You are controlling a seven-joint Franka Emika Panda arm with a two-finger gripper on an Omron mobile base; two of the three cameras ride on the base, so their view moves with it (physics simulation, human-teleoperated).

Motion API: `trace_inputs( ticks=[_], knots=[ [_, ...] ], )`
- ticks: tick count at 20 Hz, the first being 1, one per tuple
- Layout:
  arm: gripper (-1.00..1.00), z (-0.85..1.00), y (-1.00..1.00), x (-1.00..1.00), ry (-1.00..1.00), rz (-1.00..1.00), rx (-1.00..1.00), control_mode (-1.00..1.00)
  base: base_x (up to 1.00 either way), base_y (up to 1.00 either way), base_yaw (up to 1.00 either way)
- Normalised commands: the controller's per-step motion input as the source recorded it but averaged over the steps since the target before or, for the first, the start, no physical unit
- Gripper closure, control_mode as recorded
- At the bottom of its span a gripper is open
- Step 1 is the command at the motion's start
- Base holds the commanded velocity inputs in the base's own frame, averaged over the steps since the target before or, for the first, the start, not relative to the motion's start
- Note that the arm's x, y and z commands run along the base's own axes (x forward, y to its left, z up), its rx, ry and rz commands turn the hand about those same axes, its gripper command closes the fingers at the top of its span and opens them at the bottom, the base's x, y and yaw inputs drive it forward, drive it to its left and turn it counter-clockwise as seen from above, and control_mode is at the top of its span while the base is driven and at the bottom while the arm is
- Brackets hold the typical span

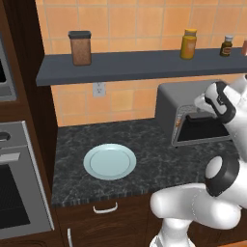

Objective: Pick up the kebab skewer and baguette bread, and place them inside the toaster oven. Close the toaster oven door and start by setting the timer.

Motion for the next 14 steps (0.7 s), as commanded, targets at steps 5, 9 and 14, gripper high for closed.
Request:
trace_inputs(
  ticks=[5, 9, 14],
  knots=[
    [-1.00, -0.52, 0.27, 0.43, -0.08, -0.13, 0.08, -1.00, 0.00, 0.00, 0.00],
    [-1.00, -0.56, 0.18, 0.37, -0.07, -0.12, 0.10, -1.00, 0.00, 0.00, 0.00],
    [-1.00, -0.62, 0.21, 0.27, -0.08, -0.12, 0.10, -1.00, 0.00, 0.00, 0.00]
  ],
)
